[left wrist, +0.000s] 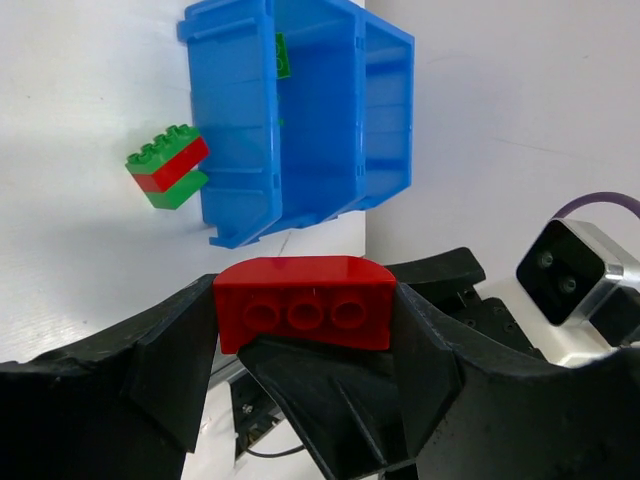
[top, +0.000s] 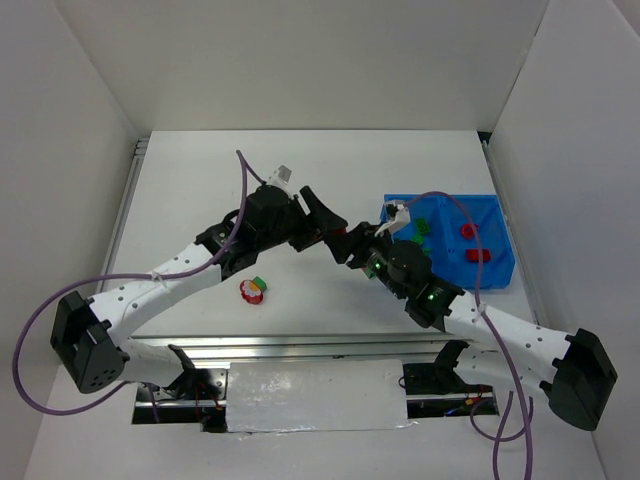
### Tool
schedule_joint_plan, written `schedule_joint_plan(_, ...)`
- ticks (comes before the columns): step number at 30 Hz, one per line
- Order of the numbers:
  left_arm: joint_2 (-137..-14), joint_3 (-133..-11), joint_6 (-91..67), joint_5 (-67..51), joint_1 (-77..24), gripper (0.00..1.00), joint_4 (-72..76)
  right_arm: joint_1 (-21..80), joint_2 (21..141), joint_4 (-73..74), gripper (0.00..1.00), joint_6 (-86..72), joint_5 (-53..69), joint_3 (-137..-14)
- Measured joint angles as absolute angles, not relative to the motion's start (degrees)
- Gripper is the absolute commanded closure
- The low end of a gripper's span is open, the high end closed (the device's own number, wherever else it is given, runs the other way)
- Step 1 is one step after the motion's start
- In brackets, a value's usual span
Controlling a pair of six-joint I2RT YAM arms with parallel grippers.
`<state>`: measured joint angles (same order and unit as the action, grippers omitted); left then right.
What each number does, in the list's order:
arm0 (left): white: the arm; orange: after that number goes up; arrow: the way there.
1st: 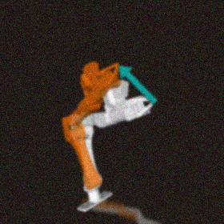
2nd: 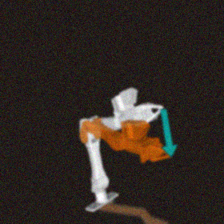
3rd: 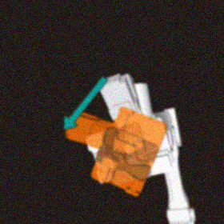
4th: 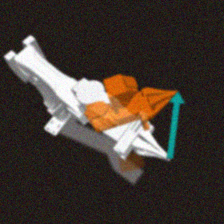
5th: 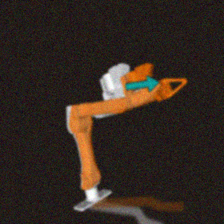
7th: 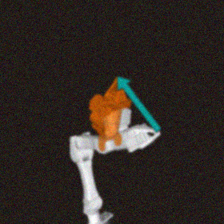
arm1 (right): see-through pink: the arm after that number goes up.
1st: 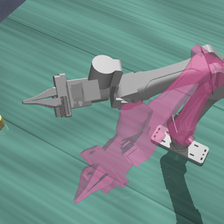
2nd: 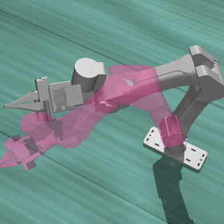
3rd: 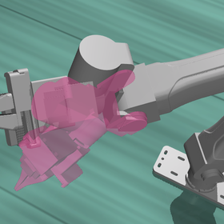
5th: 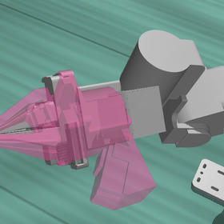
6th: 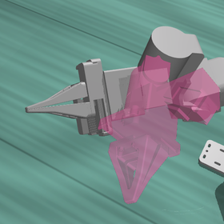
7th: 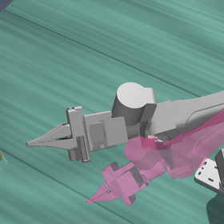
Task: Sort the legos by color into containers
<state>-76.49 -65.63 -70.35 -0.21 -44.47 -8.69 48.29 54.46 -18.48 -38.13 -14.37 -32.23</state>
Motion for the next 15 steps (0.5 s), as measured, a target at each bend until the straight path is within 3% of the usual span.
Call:
schedule_joint_plan(1,-76.4,-65.6,-70.5,-0.3,-44.5,1.00,-8.6,48.3,54.8,-19.2,0.51,-38.1,-14.3,-32.2)
schedule_joint_plan(3,-76.3,-65.6,-70.6,-0.7,-44.5,0.96,-8.5,48.5,55.0,-20.8,0.68,-37.6,-14.6,-32.2)
schedule_joint_plan(4,-76.2,-65.6,-70.6,-0.6,-44.5,0.93,-8.3,48.7,55.0,-21.4,0.80,-36.9,-14.6,-32.2)
schedule_joint_plan(5,-76.1,-65.6,-70.7,-0.5,-44.5,0.82,-8.3,48.7,55.0,-21.5,1.00,-35.9,-14.9,-32.2)
schedule_joint_plan(7,-76.1,-65.6,-70.6,-0.5,-44.5,0.56,-8.3,48.8,54.9,-21.9,1.00,-35.1,-14.9,-32.2)
schedule_joint_plan(8,-76.0,-65.6,-70.5,-0.5,-44.5,0.21,-8.3,48.8,54.8,-22.1,1.00,-34.8,-14.9,-32.1)
schedule_joint_plan(9,-75.9,-65.7,-70.2,-0.4,-44.5,0.01,-8.5,48.8,54.8,-22.3,1.00,-34.5,-14.9,-32.0)
schedule_joint_plan(15,-75.9,-72.8,-65.6,4.5,-44.3,0.01,-17.6,48.9,52.0,-19.3,1.00,-34.5,-18.4,-31.9)
